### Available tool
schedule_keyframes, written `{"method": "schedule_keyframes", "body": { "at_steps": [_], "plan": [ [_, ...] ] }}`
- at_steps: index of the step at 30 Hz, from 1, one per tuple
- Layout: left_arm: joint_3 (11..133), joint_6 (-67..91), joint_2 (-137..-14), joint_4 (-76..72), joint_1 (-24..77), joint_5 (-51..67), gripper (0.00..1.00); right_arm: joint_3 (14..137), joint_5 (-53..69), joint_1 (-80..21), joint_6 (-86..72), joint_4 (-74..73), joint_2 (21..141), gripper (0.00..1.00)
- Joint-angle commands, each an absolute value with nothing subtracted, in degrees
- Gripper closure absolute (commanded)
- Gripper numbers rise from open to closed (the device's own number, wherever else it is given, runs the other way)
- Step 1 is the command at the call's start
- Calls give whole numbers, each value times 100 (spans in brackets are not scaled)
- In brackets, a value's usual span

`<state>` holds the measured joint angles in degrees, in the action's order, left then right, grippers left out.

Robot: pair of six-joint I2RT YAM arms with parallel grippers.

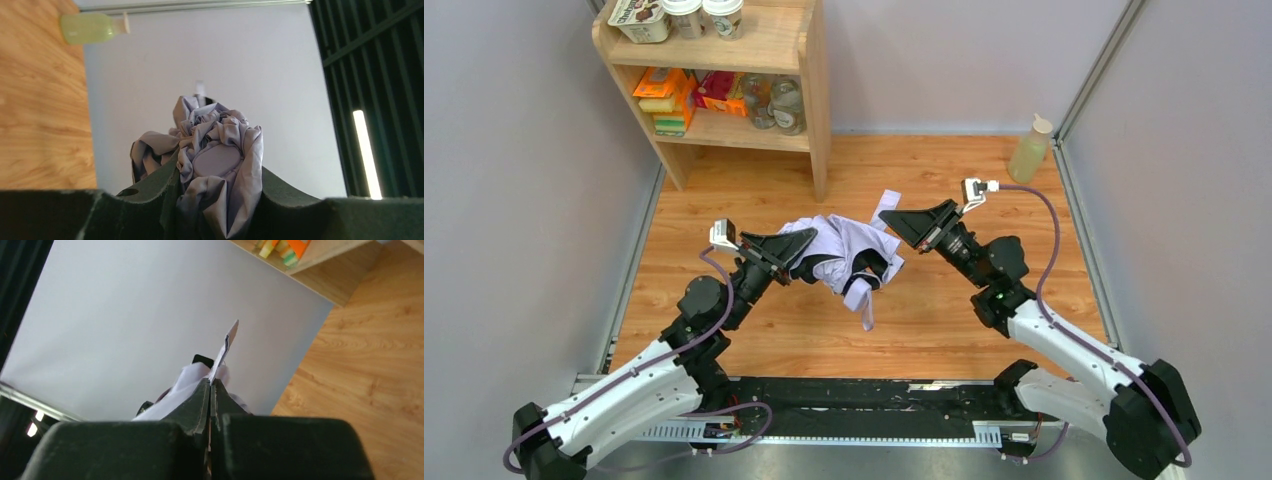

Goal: Put away the umbrella

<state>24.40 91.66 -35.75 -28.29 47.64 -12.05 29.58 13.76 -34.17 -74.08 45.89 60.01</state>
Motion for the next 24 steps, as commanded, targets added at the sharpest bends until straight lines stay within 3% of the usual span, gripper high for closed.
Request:
{"method": "schedule_keyframes", "body": {
  "at_steps": [1, 13, 24],
  "plan": [
    [2593, 9465, -3208, -836, 4816, -888, 100, 3655, 1301, -3392, -5460, 3597, 5415, 100],
    [3155, 9431, -3735, 903, 4816, -809, 100, 5325, 1406, -5035, -2173, 1057, 5018, 100],
    [4500, 9352, -4912, 3619, 4816, -1010, 100, 5273, 1415, -6046, -1838, 703, 5369, 100]
  ]
}}
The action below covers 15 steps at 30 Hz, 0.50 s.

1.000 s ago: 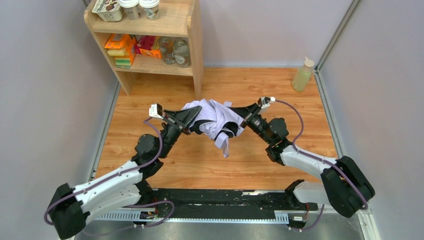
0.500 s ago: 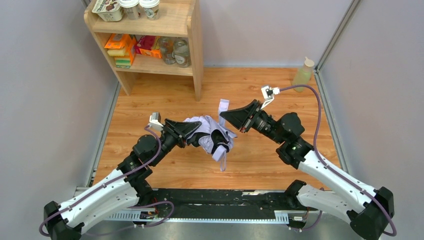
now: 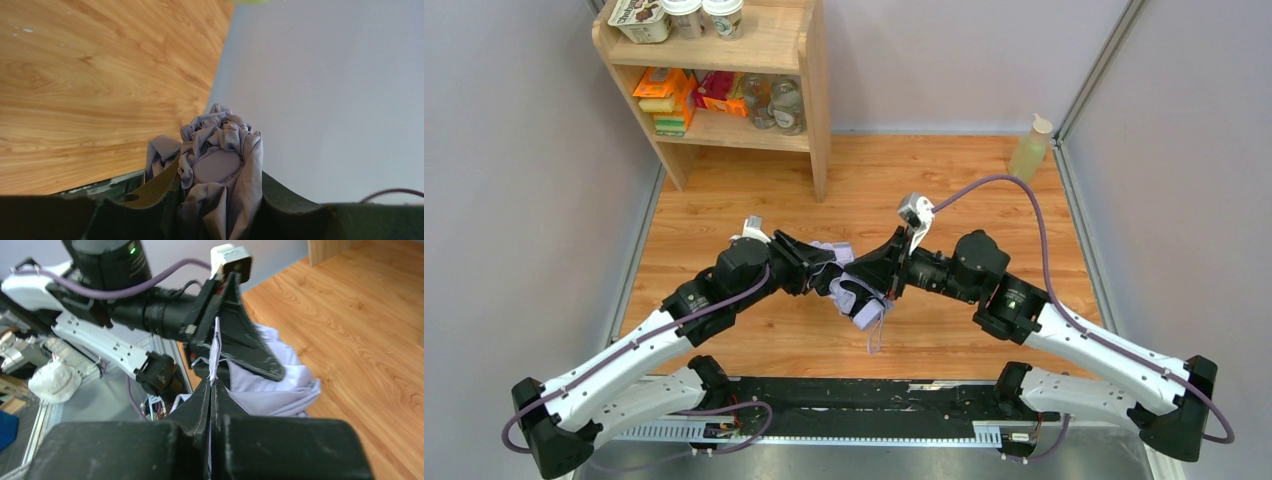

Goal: Put away the umbrella

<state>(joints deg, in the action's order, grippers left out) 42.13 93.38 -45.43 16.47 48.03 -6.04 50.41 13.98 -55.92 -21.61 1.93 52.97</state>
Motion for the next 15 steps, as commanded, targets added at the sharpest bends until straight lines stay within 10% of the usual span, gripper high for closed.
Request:
{"method": "schedule_keyframes", "body": {
  "at_steps": [1, 15],
  "plan": [
    [4544, 9378, -5070, 3752, 4816, -1106, 100, 5273, 1345, -6160, -1759, 668, 5475, 100],
    [4044, 9500, -5713, 4535, 4808, -1318, 100, 4466, 1029, -6741, -1810, 1344, 6547, 100]
  ]
}}
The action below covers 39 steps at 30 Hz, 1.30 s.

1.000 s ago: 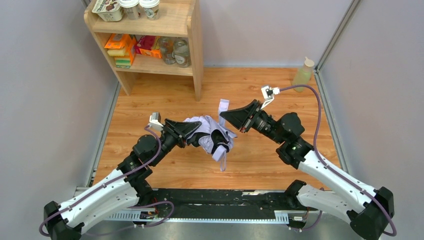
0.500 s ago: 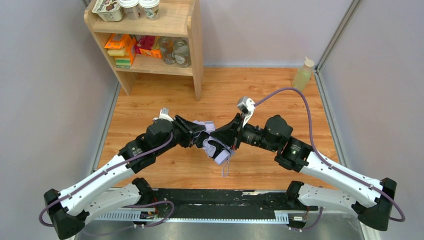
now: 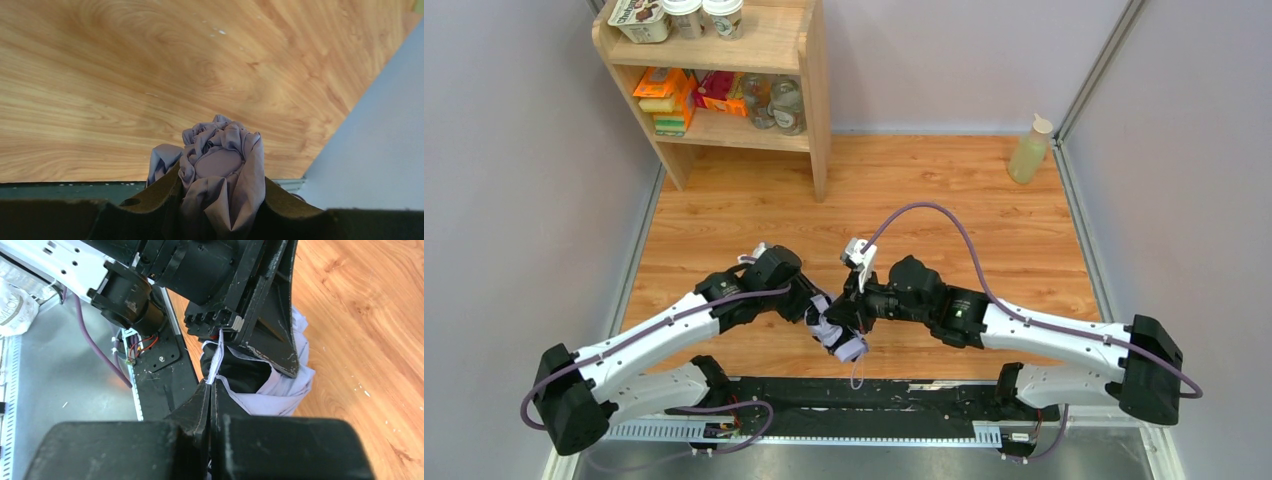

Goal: Put away the umbrella

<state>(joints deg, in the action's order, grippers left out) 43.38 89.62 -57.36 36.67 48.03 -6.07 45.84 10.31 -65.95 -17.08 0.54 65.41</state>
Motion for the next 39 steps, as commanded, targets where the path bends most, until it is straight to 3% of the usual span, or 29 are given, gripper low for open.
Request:
{"method": "schedule_keyframes", "body": {
  "at_steps": [1, 10, 16, 21, 24, 32, 36, 39],
  "plan": [
    [3973, 9544, -5713, 4500, 4816, -1379, 100, 4413, 985, -6759, -1863, 1423, 6591, 100],
    [2919, 9378, -5625, 3176, 4781, -1389, 100, 3727, 1467, -6618, -3049, 2662, 7320, 100],
    [2277, 9422, -5687, 1989, 4649, -704, 100, 3858, 2090, -6645, -2400, 2504, 7672, 100],
    [2057, 8904, -5573, 2063, 4036, -89, 100, 4113, 2101, -6811, -1793, 2065, 7962, 100],
    [2136, 8676, -5511, 2320, 3815, -456, 100, 4105, 2039, -6803, -1723, 2144, 8191, 100],
    [2706, 8087, -7459, 1802, 3314, -123, 100, 4140, 2074, -6294, -1530, 2338, 8753, 100],
    [2304, 8112, -7787, 838, 3322, -176, 100, 3999, 2460, -6117, -1696, 2566, 9148, 100],
    [2189, 8077, -7752, 1072, 3340, -342, 100, 3894, 2435, -6108, -1854, 2794, 9404, 100]
  ]
}}
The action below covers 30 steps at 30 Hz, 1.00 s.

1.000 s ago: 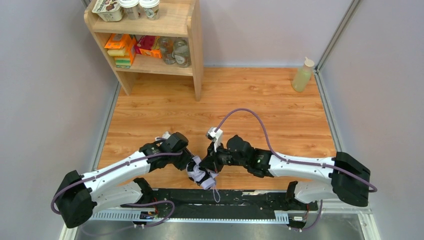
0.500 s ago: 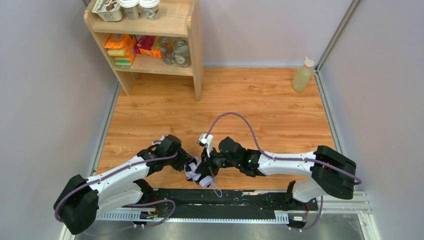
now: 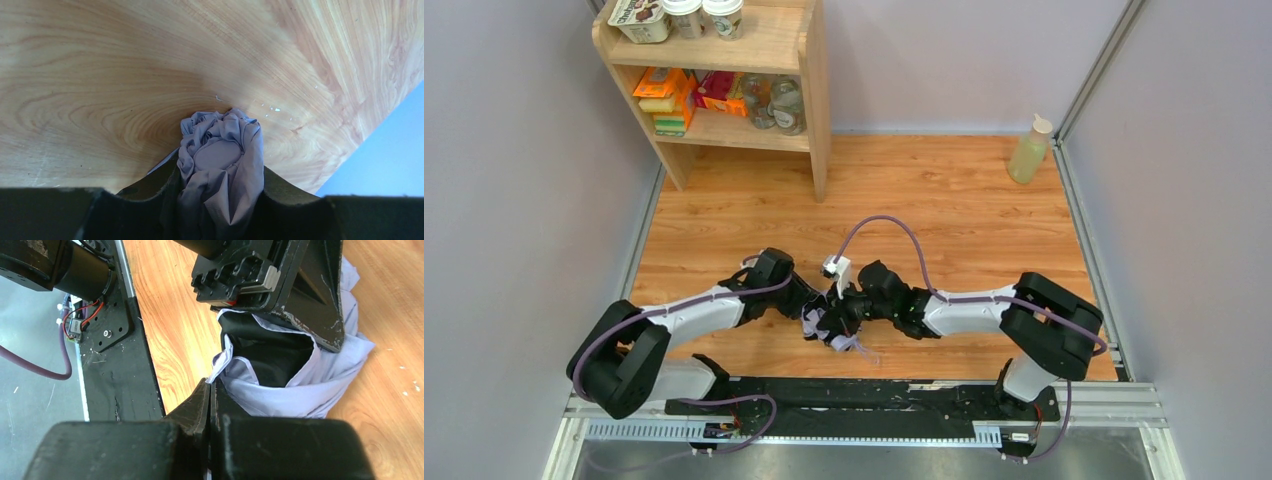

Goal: Put away the umbrella

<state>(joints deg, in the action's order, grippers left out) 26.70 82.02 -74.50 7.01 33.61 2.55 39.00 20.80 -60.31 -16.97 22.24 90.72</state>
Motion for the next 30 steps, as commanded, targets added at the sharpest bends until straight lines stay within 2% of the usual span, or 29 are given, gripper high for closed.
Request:
{"method": "schedule_keyframes", "body": {
  "at_steps": [1, 6, 8, 10, 12, 13, 14, 16, 19, 23, 25, 26, 27, 28, 30],
  "plan": [
    [2162, 8077, -7656, 1159, 3349, -378, 100, 3798, 2261, -6108, -1907, 2856, 9465, 100],
    [1978, 8121, -7190, 1187, 3357, -457, 100, 3359, 1750, -6056, -2539, 3488, 9607, 100],
    [1986, 8060, -7032, 1213, 3357, -440, 87, 3034, 1487, -6047, -2733, 3795, 9580, 100],
    [1960, 8042, -6961, 1204, 3357, -413, 64, 2744, 1424, -5977, -3031, 4199, 9624, 100],
    [1916, 8025, -6865, 1239, 3357, -448, 47, 2558, 1433, -5898, -3207, 4526, 9685, 100],
    [1899, 8007, -6821, 1187, 3357, -448, 42, 2514, 1380, -5880, -3252, 4561, 9712, 100],
    [1846, 7998, -6759, 1152, 3357, -431, 34, 2470, 1389, -5836, -3304, 4692, 9738, 100],
    [1811, 7981, -6663, 1143, 3357, -387, 27, 2452, 1476, -5783, -3383, 4764, 9782, 100],
    [1793, 7884, -6592, 1011, 3357, -360, 26, 2531, 1599, -5783, -3349, 4711, 9800, 100],
    [1732, 7701, -6732, 696, 3349, -457, 34, 2680, 1740, -5774, -3279, 4527, 9730, 100],
    [1705, 7437, -6846, 353, 3357, -396, 50, 2716, 1845, -5748, -3287, 4518, 9721, 100],
    [1705, 7357, -6881, 221, 3349, -396, 68, 2751, 1915, -5739, -3278, 4509, 9738, 100],
    [1696, 7322, -6908, 185, 3357, -361, 81, 2786, 1951, -5731, -3261, 4483, 9730, 100],
    [1705, 7339, -6934, 228, 3349, -326, 98, 2812, 1977, -5730, -3200, 4448, 9703, 100],
    [1871, 7488, -6917, 760, 3349, -115, 100, 2900, 1908, -5748, -2972, 4238, 9572, 100]
  ]
}}
